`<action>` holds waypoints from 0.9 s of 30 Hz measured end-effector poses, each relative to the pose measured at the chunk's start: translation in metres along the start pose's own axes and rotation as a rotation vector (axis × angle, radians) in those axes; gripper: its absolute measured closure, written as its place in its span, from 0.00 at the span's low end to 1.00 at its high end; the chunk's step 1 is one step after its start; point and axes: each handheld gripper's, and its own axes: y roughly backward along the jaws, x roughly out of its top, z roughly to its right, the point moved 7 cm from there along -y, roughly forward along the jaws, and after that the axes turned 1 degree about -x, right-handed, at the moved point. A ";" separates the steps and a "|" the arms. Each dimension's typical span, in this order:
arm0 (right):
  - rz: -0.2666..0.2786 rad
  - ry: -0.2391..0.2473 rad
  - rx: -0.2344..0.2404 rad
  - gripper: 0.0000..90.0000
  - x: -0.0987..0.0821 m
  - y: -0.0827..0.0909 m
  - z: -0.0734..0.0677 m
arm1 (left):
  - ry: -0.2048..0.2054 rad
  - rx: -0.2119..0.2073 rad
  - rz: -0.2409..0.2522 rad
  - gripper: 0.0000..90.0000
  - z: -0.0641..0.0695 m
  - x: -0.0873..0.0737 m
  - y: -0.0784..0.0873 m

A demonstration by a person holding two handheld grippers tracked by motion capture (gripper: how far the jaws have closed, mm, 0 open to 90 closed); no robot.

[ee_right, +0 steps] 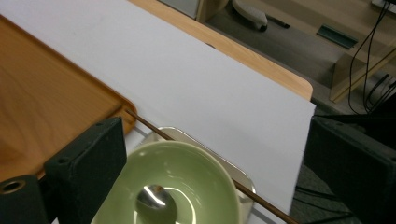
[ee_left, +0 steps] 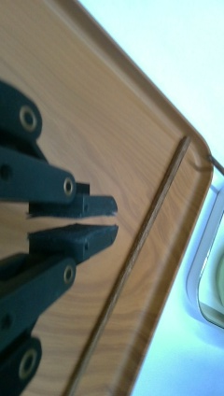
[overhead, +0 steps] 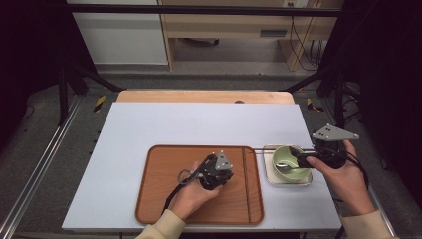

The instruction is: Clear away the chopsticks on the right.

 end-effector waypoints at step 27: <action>-0.302 0.312 0.022 0.28 0.011 -0.014 0.055 | 0.059 0.097 0.179 0.10 -0.044 -0.037 0.066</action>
